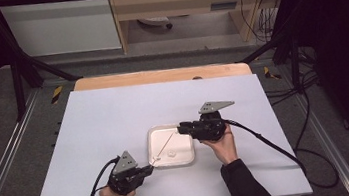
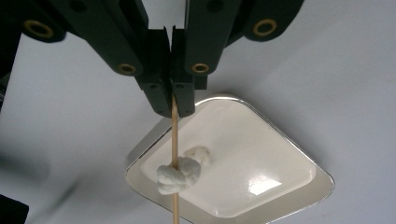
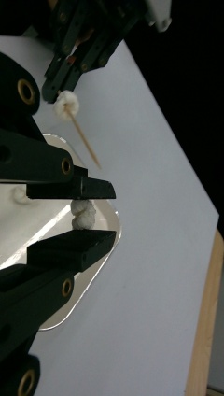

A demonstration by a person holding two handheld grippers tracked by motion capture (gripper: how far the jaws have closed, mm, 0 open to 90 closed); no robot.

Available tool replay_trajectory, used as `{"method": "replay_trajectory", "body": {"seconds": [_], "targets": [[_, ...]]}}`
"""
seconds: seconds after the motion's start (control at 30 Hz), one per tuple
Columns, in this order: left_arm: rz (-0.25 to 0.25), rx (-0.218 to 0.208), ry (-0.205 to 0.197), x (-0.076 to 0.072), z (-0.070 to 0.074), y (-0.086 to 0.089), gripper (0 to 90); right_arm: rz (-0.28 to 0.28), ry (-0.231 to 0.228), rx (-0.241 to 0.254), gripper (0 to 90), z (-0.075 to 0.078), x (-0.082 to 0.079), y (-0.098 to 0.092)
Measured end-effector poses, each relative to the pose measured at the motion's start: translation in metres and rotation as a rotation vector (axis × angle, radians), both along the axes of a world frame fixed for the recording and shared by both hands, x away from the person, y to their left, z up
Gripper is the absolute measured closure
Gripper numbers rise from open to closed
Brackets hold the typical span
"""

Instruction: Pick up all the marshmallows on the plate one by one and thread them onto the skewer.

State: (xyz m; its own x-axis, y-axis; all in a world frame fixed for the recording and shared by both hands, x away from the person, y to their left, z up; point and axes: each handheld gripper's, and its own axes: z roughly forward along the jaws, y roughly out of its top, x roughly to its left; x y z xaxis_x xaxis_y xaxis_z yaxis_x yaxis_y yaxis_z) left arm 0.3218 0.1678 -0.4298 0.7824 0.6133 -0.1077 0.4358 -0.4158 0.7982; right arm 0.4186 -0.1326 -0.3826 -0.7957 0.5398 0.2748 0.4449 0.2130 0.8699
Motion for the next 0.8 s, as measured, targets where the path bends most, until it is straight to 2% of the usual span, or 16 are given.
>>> {"method": "replay_trajectory", "body": {"seconds": [0.2,0.4,0.8], "targets": [[-0.011,-0.009,-0.005,-0.002,0.000,-0.003,87.9,-0.025,-0.004,0.120,75.1,0.010,-0.005,-0.002],[-0.003,-0.032,-0.013,-0.003,0.000,-0.003,88.0,-0.030,0.006,0.196,75.6,0.010,-0.008,0.003],[0.029,-0.082,-0.020,-0.003,0.001,-0.001,88.1,-0.019,0.022,0.240,76.1,0.007,-0.011,0.008]]}}
